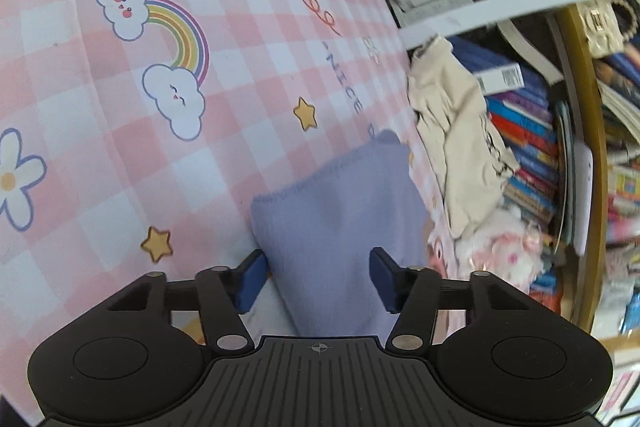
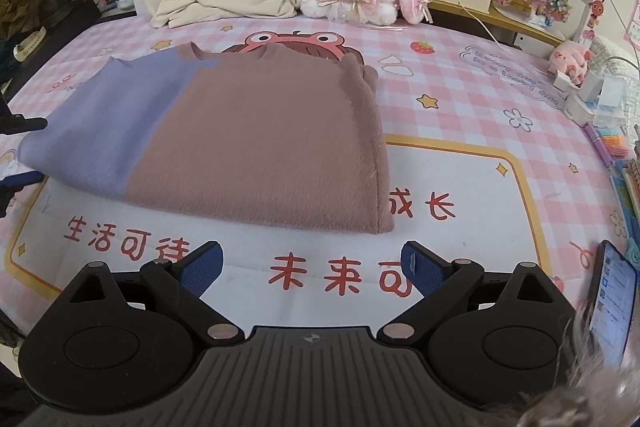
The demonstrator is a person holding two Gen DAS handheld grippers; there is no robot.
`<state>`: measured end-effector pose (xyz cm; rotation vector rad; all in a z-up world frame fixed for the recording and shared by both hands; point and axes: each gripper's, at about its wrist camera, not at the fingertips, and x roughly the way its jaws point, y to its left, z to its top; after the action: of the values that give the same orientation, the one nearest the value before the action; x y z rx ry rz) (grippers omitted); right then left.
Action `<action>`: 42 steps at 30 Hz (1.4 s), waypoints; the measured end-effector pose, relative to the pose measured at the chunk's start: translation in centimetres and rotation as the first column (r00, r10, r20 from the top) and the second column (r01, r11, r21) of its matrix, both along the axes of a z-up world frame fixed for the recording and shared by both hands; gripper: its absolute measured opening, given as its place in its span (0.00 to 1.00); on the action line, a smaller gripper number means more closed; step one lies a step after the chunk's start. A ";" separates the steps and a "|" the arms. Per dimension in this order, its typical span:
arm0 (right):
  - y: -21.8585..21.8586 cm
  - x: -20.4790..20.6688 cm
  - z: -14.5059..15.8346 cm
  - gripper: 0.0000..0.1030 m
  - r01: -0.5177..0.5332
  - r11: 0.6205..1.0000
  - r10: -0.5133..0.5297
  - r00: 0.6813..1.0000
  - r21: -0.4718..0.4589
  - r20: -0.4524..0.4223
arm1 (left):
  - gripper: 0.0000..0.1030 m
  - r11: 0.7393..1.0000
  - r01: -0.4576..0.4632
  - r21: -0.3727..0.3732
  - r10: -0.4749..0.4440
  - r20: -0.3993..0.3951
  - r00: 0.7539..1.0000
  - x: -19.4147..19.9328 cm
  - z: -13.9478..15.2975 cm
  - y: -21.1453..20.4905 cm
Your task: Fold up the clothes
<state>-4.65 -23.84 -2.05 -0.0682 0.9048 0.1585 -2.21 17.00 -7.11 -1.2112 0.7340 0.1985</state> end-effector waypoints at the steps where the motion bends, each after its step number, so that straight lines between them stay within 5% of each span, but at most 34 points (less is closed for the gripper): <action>1: 0.0 0.1 0.0 0.93 0.005 1.000 -0.005 1.000 0.000 -0.001 | 0.47 1.000 -0.010 -0.004 0.010 -0.003 1.000 0.2 -0.1 0.1; 6: 0.0 0.4 0.0 0.93 0.030 1.000 -0.030 1.000 0.004 -0.002 | 0.23 0.999 -0.036 0.031 0.038 -0.041 0.998 0.4 -0.1 -0.2; 9: 0.2 0.7 0.1 0.92 0.035 0.999 -0.035 0.999 0.006 0.000 | 0.12 0.989 0.021 0.149 -0.019 -0.020 1.000 0.7 1.5 -1.0; 13: 0.7 0.9 0.1 0.92 0.023 1.000 -0.023 1.000 -0.001 0.004 | 0.13 0.936 0.117 0.332 -0.161 0.108 0.981 0.7 4.5 -2.5; 15: 0.9 1.0 0.2 0.92 0.016 1.000 -0.016 1.000 -0.005 0.005 | 0.13 0.948 0.119 0.297 -0.149 0.082 0.985 0.9 3.5 -2.0; 18: 1.0 1.0 0.2 0.92 0.011 1.000 -0.011 1.000 -0.009 0.008 | 0.17 0.989 0.058 0.137 -0.061 0.021 0.998 0.7 0.7 -0.4; 21: 1.0 1.1 0.2 0.92 0.016 1.000 -0.016 1.000 -0.010 0.007 | 0.21 0.999 0.014 0.042 -0.015 0.025 1.000 0.7 -0.9 0.5; 28: 1.0 1.2 0.4 0.92 0.008 1.000 -0.008 1.000 -0.019 0.014 | 0.24 1.000 -0.004 0.022 0.003 0.048 0.999 1.9 -1.3 0.1; 34: 1.1 1.3 0.5 0.92 0.001 1.000 -0.001 1.000 -0.014 0.028 | 0.11 0.998 0.003 0.070 -0.006 0.045 0.999 2.4 -1.3 -0.1; 42: 1.2 2.1 0.3 0.91 0.019 1.000 -0.019 1.000 0.001 0.011 | 0.09 0.997 -0.031 0.065 0.027 0.060 0.998 1.4 -1.5 1.7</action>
<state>-2.53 -22.67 -1.77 -0.0593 0.8940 0.1407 -0.79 18.73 -8.59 -1.1611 0.6541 0.2084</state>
